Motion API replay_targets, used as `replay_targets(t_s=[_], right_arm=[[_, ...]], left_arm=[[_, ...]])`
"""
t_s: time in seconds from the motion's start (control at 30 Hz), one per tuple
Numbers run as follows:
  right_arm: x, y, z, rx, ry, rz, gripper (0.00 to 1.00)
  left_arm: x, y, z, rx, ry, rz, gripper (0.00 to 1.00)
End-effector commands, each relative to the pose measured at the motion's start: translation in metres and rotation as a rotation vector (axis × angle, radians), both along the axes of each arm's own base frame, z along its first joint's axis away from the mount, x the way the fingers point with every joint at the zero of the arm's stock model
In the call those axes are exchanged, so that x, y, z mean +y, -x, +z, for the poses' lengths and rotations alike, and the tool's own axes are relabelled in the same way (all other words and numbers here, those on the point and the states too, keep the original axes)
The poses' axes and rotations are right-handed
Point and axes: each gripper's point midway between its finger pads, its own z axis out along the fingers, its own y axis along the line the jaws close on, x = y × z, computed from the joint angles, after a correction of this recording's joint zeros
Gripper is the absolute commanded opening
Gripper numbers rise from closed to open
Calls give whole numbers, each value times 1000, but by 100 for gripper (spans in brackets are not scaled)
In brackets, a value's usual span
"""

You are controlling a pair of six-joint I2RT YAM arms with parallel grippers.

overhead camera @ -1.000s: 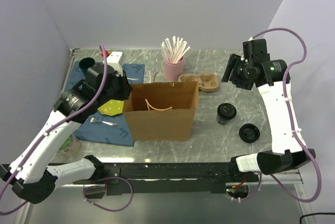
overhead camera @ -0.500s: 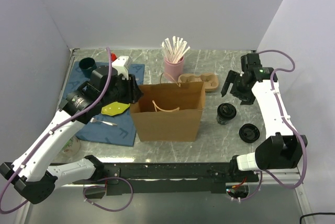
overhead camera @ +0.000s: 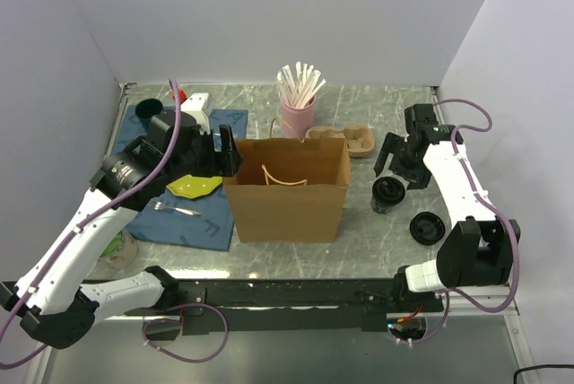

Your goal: Pack the takeout coffee

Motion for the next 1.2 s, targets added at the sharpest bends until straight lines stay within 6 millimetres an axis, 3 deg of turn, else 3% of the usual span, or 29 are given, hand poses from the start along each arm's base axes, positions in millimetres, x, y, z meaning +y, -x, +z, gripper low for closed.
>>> replay_targets(t_s=[0.0, 0.17, 0.3, 0.63, 0.83, 1.17], right_arm=[[-5, -8, -8, -21, 24, -29, 97], [-7, -6, -16, -2, 33, -39, 96], [-8, -5, -22, 14, 52, -40, 95], [-2, -3, -36, 45, 72, -25, 93], [-7, -1, -39, 54, 95, -36, 89], [0, 0, -36, 58, 121, 0, 91]], left_arm=[[15, 10, 3, 15, 4, 60, 88], [18, 20, 14, -12, 35, 42, 93], [21, 24, 12, -21, 58, 51, 99], [23, 27, 11, -19, 31, 31, 98], [20, 28, 11, -22, 41, 13, 98], [19, 28, 11, -29, 34, -6, 97]])
